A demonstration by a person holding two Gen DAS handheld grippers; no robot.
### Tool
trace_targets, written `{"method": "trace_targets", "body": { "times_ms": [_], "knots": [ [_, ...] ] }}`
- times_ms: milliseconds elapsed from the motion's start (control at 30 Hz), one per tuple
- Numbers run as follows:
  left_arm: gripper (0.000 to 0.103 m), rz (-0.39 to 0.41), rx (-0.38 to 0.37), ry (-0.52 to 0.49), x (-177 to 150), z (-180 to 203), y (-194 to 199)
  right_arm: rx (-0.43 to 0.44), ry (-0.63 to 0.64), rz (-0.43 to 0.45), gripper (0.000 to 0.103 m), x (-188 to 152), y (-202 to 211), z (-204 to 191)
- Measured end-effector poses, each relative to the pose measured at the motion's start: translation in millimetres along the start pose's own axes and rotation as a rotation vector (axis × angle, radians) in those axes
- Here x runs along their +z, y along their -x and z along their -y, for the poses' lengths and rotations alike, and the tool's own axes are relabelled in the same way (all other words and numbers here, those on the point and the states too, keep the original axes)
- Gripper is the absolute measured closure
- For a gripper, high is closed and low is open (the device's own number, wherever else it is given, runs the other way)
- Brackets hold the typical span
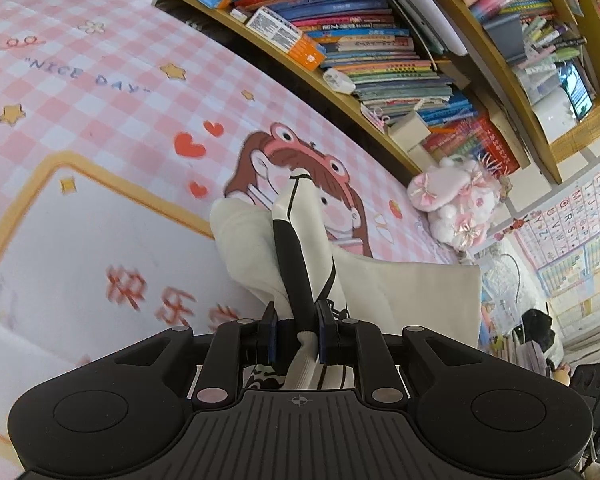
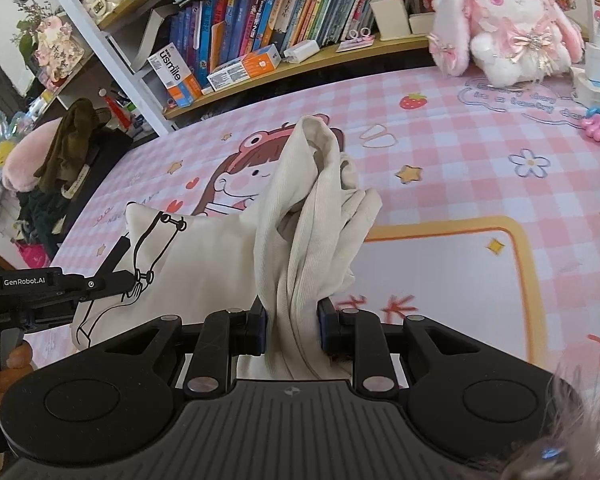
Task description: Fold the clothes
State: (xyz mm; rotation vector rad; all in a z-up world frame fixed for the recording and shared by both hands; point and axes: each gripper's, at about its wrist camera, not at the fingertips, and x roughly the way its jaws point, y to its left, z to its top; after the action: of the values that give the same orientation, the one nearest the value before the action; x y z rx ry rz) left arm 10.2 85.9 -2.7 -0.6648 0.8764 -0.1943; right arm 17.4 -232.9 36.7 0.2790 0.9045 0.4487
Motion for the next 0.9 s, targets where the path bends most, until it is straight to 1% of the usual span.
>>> {"method": "trace_targets", "body": {
  "times_ms": [167,567,700,900],
  "knots": [
    [0.086,-0.006,-0.027,-0.029,28.8,-17.4,0.6,-0.017,-0.015,0.004,0.082,9.8,-20.3,-24.0],
    [0.087,-0.036,-0.089,-0.018,89.9,-54.4,-18.6,-0.079,-0.03,0.018,0.082,43.1,-67.5,-63.7],
    [0.087,-0.043,-0.106,-0.015,108.9,-59.2,-31.9,-0.098,-0.025,0.032,0.082,58.9,-79.2,-67.5],
    [0.086,-0.031,-0.103,-0.039,135.7,-52.9,-55.8,-0.101,-0.008,0.053,0.082,87.6,-98.4,-60.0]
  ]
}}
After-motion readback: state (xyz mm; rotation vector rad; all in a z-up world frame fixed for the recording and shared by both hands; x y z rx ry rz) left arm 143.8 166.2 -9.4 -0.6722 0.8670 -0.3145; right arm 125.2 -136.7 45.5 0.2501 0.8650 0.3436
